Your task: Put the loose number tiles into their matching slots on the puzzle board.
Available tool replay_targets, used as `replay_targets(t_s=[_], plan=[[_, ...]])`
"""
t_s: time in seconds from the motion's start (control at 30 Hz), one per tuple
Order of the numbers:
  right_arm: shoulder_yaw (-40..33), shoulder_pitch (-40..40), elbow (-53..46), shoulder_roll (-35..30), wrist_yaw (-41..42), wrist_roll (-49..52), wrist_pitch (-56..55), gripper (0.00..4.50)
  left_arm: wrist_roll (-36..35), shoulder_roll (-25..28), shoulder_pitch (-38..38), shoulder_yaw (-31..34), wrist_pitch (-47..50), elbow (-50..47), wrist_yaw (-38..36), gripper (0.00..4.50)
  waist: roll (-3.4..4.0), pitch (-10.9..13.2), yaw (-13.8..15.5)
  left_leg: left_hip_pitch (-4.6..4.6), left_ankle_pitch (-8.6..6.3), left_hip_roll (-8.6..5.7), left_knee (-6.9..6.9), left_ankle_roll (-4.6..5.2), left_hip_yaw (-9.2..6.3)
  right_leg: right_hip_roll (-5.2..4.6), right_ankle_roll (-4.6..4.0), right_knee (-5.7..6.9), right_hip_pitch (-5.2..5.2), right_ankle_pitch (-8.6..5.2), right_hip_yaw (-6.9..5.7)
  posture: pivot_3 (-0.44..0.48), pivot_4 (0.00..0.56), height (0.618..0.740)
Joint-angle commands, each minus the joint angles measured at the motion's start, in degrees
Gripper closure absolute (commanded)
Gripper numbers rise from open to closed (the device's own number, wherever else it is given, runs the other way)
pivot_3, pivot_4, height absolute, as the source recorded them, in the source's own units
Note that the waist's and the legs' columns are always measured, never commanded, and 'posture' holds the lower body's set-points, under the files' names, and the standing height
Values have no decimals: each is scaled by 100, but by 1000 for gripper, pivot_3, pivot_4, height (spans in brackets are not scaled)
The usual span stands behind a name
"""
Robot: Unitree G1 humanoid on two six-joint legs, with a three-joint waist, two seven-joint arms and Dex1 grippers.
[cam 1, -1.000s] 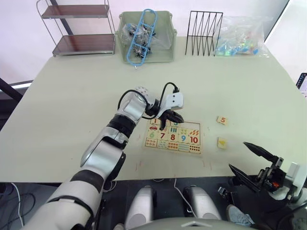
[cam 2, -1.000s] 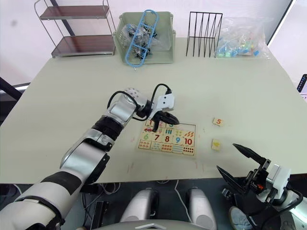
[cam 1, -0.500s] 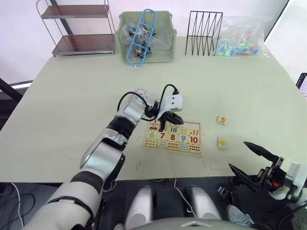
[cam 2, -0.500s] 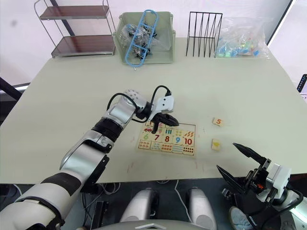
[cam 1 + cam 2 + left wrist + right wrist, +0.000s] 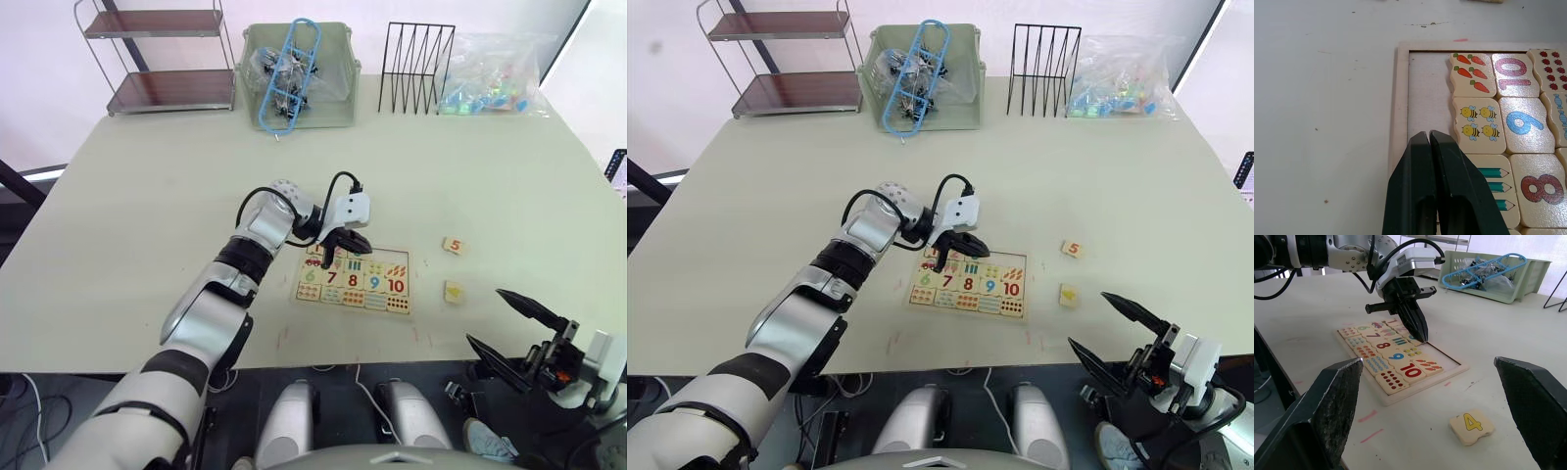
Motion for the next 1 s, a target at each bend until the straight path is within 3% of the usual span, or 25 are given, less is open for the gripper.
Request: replay_targets(t_s=[0.03, 1.0], plan=[[-106, 19, -150, -49, -32, 74, -16, 0, -43, 25, 17, 75, -86, -11, -25, 4385, 0, 0, 0, 0, 0, 0, 0, 0, 0, 0, 0, 0, 0, 0, 0, 0, 150, 740], [-96, 23, -90, -39, 8, 73, -50, 0, -162, 94, 85, 180, -146, -7, -41, 4385, 0, 0, -1, 1, 0, 0, 0, 0, 0, 0, 0, 1, 0, 0, 0, 0, 150, 740]])
